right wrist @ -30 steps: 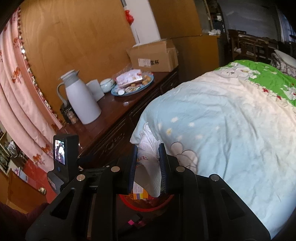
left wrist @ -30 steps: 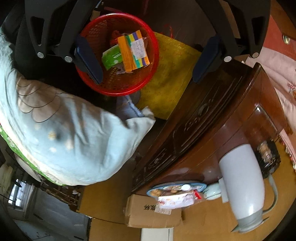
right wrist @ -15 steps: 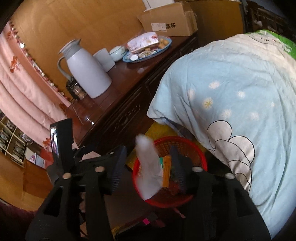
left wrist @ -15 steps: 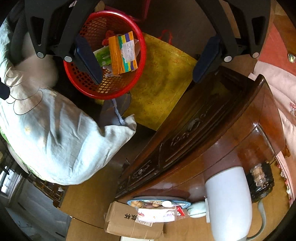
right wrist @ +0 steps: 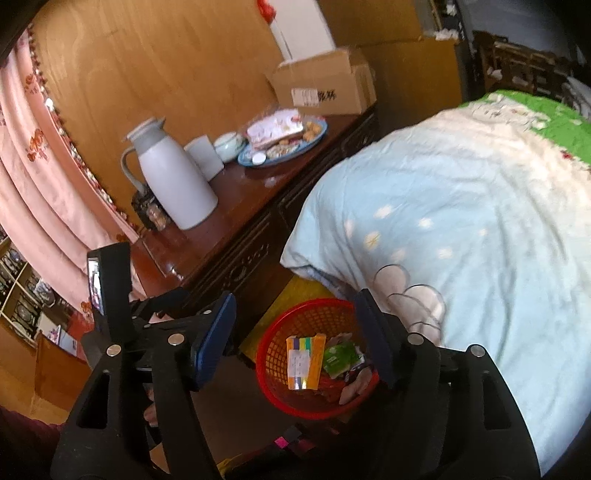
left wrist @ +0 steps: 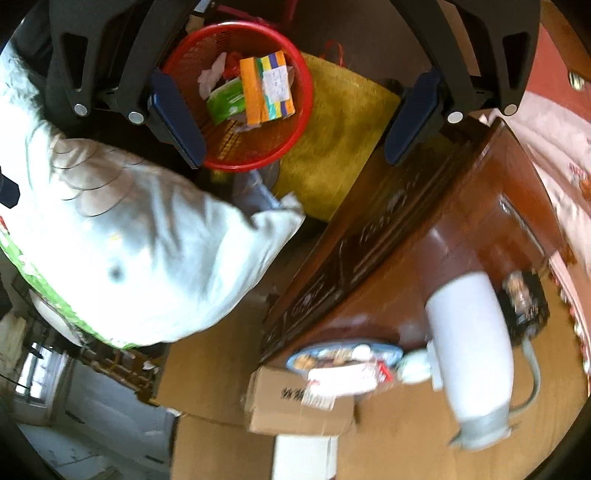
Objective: Collect trash
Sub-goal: 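Move both tools back over the bed toward the remaining trash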
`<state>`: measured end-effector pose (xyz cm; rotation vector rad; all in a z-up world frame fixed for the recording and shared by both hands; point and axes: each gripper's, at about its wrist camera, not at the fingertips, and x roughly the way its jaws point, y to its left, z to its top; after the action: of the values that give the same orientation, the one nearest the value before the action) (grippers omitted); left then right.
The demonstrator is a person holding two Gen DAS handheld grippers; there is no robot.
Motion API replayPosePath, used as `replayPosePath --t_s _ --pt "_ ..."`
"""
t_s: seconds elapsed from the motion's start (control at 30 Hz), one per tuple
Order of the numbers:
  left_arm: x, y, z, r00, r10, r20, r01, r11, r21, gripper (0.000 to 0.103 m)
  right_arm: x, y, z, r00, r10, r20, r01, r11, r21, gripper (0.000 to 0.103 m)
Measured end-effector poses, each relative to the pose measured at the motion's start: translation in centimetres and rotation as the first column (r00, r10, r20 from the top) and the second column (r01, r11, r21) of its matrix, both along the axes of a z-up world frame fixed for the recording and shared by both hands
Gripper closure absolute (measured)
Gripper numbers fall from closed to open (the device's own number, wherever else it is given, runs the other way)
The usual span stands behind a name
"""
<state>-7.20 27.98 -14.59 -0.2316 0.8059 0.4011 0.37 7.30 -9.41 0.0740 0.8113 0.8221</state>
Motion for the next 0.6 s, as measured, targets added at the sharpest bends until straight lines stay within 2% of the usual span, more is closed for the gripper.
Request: replayPosePath --t_s 0.3,0.43,0.6 --pt "-1.8 -5.7 5.8 0.988 -0.116 0.099 0.101 0.985 0.141 0.006 -3.6 -5.9 3.7 0.987 -0.102 0.124 0.093 0.992 0.080 0.030" --pt "-3.1 -8.5 8.2 0.978 -0.155 0.137 0.124 0.969 0.213 0.006 -5.6 -9.3 5.6 0.972 -0.157 0.173 0.134 0.982 0.136 0.029" --pt "-4.6 -11.5 11.2 0.961 -0.193 0.196 0.138 0.955 0.264 0.006 -7.9 -12.8 7.9 0.948 -0.219 0.231 0.174 0.964 0.201 0.024"
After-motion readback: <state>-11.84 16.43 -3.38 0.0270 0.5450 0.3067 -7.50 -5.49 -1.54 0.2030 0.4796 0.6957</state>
